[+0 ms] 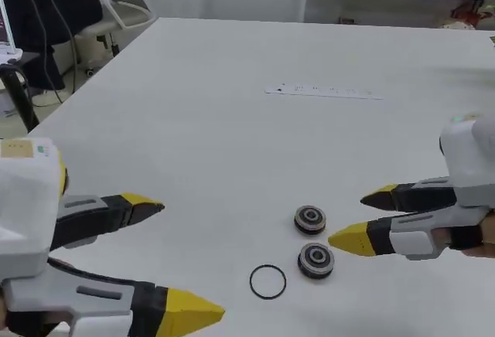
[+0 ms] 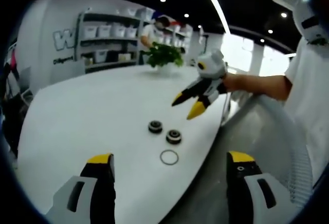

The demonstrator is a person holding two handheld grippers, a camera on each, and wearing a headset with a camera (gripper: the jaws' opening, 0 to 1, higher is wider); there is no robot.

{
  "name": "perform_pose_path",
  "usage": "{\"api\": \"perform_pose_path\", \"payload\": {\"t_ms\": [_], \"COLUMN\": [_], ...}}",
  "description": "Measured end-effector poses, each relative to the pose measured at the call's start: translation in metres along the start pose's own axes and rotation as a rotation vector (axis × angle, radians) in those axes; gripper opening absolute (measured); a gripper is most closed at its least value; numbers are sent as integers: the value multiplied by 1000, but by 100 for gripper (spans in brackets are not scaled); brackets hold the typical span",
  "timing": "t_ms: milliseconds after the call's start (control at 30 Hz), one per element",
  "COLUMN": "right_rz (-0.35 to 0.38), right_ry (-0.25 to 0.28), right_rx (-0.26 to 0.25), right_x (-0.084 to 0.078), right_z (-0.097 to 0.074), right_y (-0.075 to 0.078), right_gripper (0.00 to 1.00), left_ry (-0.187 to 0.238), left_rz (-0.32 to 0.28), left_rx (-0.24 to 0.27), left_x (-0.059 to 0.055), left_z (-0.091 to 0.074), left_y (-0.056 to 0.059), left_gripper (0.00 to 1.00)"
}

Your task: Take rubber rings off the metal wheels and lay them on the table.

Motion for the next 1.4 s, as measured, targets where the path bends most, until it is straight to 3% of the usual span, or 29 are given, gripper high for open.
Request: {"api": "perform_pose_path", "payload": {"t_ms": [233, 333, 633, 733, 900, 1033, 1100, 1300, 1400], "right_rz": [-30, -51, -3, -21, -47, -61, -67, -83, -85], "right_ry": [-78, -107, -105, -117, -112, -119, -122, -121, -118], "right_rx": [12, 8, 34, 47, 65, 66, 70, 81, 86], "right_x": [-10, -13, -21, -23, -23, -24, -24, -26, -28], "right_z": [7, 9, 10, 12, 14, 15, 16, 20, 23], "right_y": [0, 0, 6, 6, 4, 5, 5, 4, 4], "right_gripper": [55, 54, 53, 50, 49, 47, 47, 44, 43], "left_ry": [68, 58, 81, 106, 133, 140, 120, 91, 87], "left_rz": [70, 117, 220, 233, 272, 311, 348, 390, 400], "left_rx": [-5, -1, -34, -89, -123, -140, -158, -176, -181], "left_x": [39, 52, 88, 101, 115, 118, 114, 94, 77], "left_z": [1, 7, 34, 48, 70, 88, 99, 130, 141], "left_y": [-8, -10, -15, -13, -12, -13, -14, -16, -14], "left_gripper": [89, 87, 83, 81, 79, 76, 73, 64, 57]}}
Point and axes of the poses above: the centre of the closed fingertips' face, and the gripper's own axes: z roughly forward along the fingers, y roughly to its right, x roughly out of its top, the point moved 10 cm from there along -z, roughly backward along the fingers, and after that the axes turned 1 degree about z, right-handed, at the moved point
